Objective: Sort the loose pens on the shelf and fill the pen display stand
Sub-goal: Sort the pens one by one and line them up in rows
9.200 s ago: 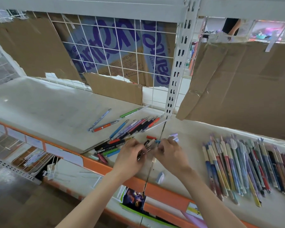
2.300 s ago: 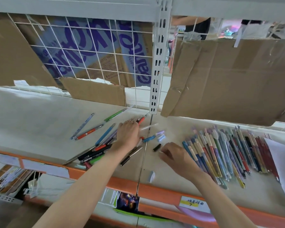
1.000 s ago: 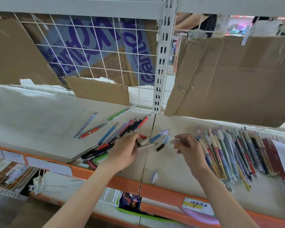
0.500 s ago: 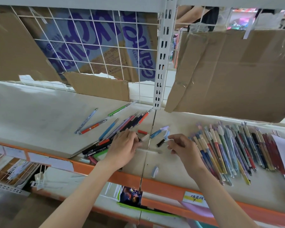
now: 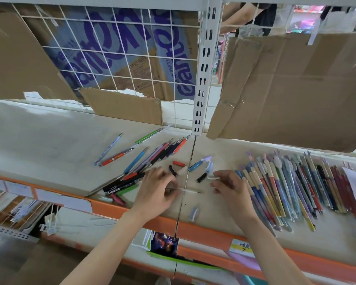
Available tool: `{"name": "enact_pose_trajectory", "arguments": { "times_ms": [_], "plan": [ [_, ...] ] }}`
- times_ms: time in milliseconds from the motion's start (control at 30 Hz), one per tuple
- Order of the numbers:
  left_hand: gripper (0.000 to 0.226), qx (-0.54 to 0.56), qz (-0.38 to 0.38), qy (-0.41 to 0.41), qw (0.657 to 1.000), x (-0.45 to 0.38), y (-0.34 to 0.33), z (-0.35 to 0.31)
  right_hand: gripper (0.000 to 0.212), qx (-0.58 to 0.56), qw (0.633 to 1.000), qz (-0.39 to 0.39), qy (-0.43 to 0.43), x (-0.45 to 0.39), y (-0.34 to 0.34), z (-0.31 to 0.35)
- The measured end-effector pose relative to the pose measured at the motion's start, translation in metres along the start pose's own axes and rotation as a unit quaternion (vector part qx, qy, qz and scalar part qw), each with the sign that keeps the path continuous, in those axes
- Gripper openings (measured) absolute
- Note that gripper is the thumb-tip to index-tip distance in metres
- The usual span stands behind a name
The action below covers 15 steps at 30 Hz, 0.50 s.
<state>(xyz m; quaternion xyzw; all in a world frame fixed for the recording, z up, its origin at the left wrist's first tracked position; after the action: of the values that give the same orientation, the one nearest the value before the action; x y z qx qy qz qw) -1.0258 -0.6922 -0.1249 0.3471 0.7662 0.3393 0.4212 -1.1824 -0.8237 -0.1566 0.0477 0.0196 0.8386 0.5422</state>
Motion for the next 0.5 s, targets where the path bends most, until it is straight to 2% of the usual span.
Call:
{"name": "enact_pose_trajectory", "arguments": {
  "times_ms": [167,300,500],
  "plan": [
    [0.015,0.021,-0.016,-0.009,1.0,-0.0006,0.0034,-0.0015,0.026,0.055,0.997,0.022,0.053,0.0046,-0.007,0.0033],
    [0.01,0.048,-0.04,-0.007,0.998,0.0003,0.0088,-0.0021,0.026,0.035,0.998,0.019,0.053,0.0041,-0.0033,0.0027],
    [0.009,0.074,-0.031,0.006,0.997,0.0009,0.0092,0.0001,0.028,0.044,0.997,0.017,0.065,0.0054,-0.0041,0.0044]
  ]
}}
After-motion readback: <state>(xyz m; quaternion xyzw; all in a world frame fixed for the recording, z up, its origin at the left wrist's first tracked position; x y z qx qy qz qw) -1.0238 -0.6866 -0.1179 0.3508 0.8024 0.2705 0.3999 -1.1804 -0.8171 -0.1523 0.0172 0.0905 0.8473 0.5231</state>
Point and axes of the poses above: each hand's wrist, its own x-axis away from the middle knuckle, its own y-axis out of the back of the hand, z = x × y, the point moved 8 cm from there along -x, towards the middle knuckle, and after that the axes turned 8 degrees about -z, right-handed, at the moved point
